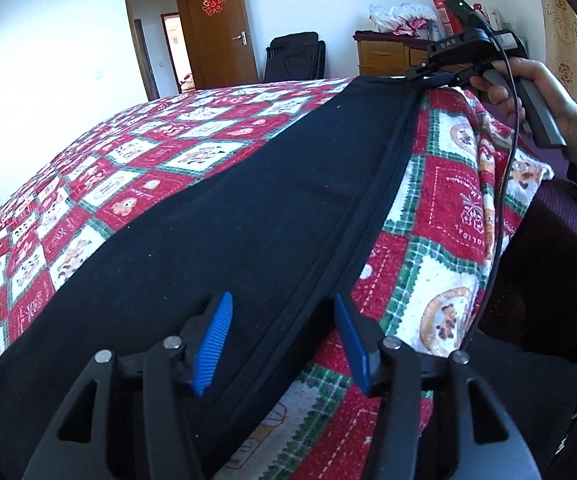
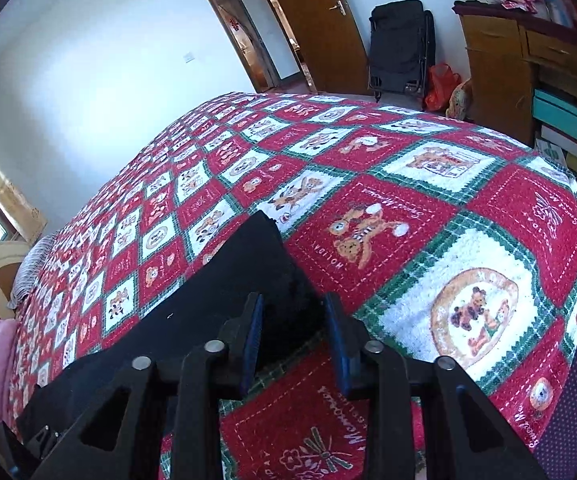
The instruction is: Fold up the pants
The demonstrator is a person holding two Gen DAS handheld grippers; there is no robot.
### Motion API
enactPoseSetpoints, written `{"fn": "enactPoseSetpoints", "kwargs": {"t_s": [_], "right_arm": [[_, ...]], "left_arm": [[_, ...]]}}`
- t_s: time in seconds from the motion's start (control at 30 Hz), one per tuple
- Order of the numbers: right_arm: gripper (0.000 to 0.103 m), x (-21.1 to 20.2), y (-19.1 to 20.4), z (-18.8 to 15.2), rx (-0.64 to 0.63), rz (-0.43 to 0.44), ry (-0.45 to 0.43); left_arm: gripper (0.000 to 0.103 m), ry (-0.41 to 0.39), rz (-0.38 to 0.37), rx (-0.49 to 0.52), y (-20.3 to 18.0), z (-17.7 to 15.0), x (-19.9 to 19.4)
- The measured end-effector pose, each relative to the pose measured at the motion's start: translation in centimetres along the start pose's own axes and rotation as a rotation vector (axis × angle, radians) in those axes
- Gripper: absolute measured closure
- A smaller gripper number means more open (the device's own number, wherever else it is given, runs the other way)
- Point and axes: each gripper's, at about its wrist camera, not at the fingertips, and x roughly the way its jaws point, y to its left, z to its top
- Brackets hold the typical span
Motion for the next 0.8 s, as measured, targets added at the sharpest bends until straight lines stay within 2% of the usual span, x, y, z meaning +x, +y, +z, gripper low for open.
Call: {"fn": "enactPoseSetpoints", "kwargs": {"t_s": [0.03, 0.17, 0.23, 0.27, 0.3, 0.47, 0.63, 0.8], "right_arm": [[0.057, 0.0, 0.1, -0.1, -0.005, 0.008, -0.004], [0.057, 0.1, 0.4, -0.3, -0.021, -0.005, -0.02], [0.06, 0.1, 0.5, -0.4, -0.029, -0.013, -0.025], [0.065, 0.1, 0.6, -0.5, -0.037, -0.027, -0.03], [0.081, 0.1, 0.6, -0.5, -0.04, -0.032, -0.031], [0.089, 0.0, 0.3, -0.6, -0.031, 0.012, -0.045], [0.092, -1.5, 0.6, 0.0, -0.041, 0.031, -0.1], [0.092, -1.2, -0.1, -0.2, -0.031, -0.007, -0.06]], "left_arm": [[0.046, -0.001, -0.001, -0.001, 0.0, -0.1, -0.1], [0.047, 0.001, -0.003, 0.012, 0.0, -0.1, 0.0], [0.057, -0.002, -0.009, 0.009, 0.1, 0.1, 0.0], [0.069, -0.003, -0.014, 0.005, 0.3, 0.1, 0.0], [0.079, -0.006, -0.019, -0.007, 0.6, 0.3, -0.1], [0.094, 0.001, -0.052, -0.007, 0.7, 0.5, -0.1], [0.097, -0.042, -0.082, -0.026, 0.7, 0.6, -1.4], [0.097, -0.02, -0.12, -0.022, 0.0, -0.6, -0.6]]}}
